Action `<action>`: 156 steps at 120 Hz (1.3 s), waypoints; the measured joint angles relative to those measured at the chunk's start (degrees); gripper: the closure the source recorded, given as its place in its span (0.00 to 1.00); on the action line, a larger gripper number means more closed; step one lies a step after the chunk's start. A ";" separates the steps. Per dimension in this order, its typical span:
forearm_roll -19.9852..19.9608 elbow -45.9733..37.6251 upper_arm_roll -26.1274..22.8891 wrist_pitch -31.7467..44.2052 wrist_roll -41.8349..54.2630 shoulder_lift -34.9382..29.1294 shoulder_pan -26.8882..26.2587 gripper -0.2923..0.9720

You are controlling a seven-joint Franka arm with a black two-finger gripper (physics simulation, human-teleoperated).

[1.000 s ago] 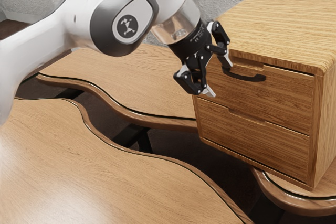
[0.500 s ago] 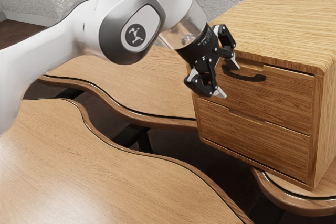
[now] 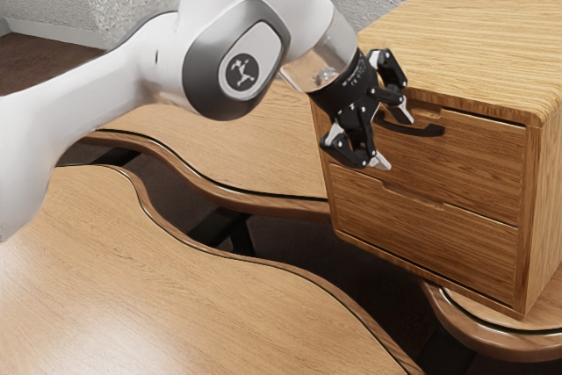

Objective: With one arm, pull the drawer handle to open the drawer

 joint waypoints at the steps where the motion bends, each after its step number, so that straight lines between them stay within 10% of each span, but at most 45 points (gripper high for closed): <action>1: 0.00 -0.01 0.00 0.01 0.12 0.02 0.00 0.41; 60: -0.25 -0.04 0.05 0.20 4.56 0.06 -0.03 0.71; 156: -0.08 -9.44 1.04 -0.17 7.36 -8.84 -1.81 0.80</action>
